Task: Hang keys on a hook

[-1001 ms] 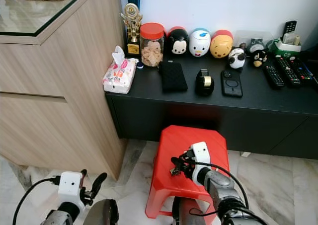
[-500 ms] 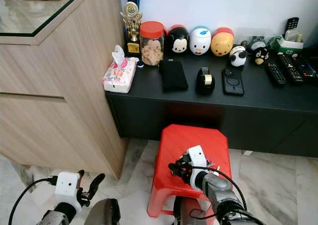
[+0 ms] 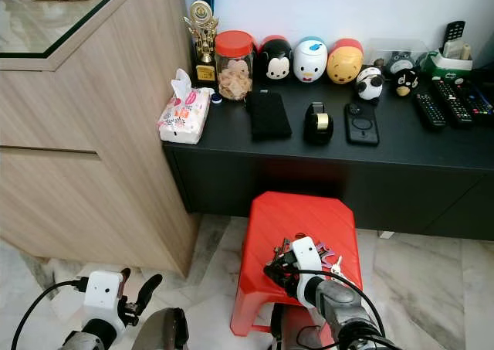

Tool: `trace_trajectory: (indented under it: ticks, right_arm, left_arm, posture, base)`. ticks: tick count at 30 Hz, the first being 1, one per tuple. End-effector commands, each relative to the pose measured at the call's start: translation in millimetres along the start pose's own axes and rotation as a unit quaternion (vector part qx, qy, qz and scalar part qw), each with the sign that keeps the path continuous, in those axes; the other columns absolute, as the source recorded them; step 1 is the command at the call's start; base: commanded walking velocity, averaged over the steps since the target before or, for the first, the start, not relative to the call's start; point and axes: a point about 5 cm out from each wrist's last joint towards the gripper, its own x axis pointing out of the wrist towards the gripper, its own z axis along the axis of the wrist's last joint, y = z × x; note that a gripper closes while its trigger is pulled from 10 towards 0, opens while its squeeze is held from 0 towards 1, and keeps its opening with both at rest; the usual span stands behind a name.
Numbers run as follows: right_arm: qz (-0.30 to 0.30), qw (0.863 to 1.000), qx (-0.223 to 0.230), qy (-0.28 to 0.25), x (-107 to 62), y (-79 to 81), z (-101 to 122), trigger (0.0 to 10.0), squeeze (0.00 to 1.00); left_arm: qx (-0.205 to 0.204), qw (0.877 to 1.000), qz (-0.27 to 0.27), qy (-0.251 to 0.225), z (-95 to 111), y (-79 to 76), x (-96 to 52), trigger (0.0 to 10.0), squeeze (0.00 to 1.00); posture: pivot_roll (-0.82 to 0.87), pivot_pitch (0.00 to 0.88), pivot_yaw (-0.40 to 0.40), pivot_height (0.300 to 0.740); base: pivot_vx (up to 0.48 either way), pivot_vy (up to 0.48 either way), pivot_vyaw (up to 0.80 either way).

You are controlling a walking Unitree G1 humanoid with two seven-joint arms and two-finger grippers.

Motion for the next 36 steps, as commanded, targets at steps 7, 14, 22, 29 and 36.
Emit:
trace_trajectory:
  ticks: [7, 14, 22, 29, 36]
  right_arm:
    - [-0.003, 1.0, 0.014, 0.008, -2.8, -0.4, -10.3, 7.8, 0.0]
    - [-0.002, 1.0, 0.017, 0.003, -3.0, -0.4, -9.6, 0.0, 0.0]
    - [-0.001, 1.0, 0.017, 0.001, -1.9, 0.9, -8.6, 0.0, 0.0]
    - [-0.003, 1.0, 0.016, -0.003, -1.7, 1.0, -8.0, 0.0, 0.0]
    - [-0.002, 1.0, 0.02, -0.013, -0.7, 2.3, -6.2, 0.0, 0.0]
  left_arm:
    - [0.002, 1.0, -0.006, 0.012, -3.7, -0.4, -0.3, 10.0, 0.0]
    - [0.002, 1.0, -0.007, 0.012, -3.1, -0.9, 0.6, 10.0, 0.0]
    - [0.001, 1.0, -0.007, 0.012, -3.1, -1.2, 1.9, 10.0, 0.0]
    - [0.001, 1.0, -0.007, 0.012, -3.5, -1.8, 3.5, 10.0, 0.0]
    - [0.001, 1.0, -0.006, 0.012, -4.1, -2.8, 6.3, 10.0, 0.0]
  posture:
    - [0.1, 0.136, 0.004, 0.612]
    - [0.1, 0.135, 0.003, 0.612]
    - [0.1, 0.131, 0.001, 0.612]
    - [0.1, 0.127, -0.001, 0.612]
    - [0.09, 0.118, -0.004, 0.612]
  base:
    - [0.0, 0.0, 0.0]
    - [0.0, 0.0, 0.0]
    - [0.0, 0.0, 0.0]
    - [0.0, 0.0, 0.0]
    - [0.0, 0.0, 0.0]
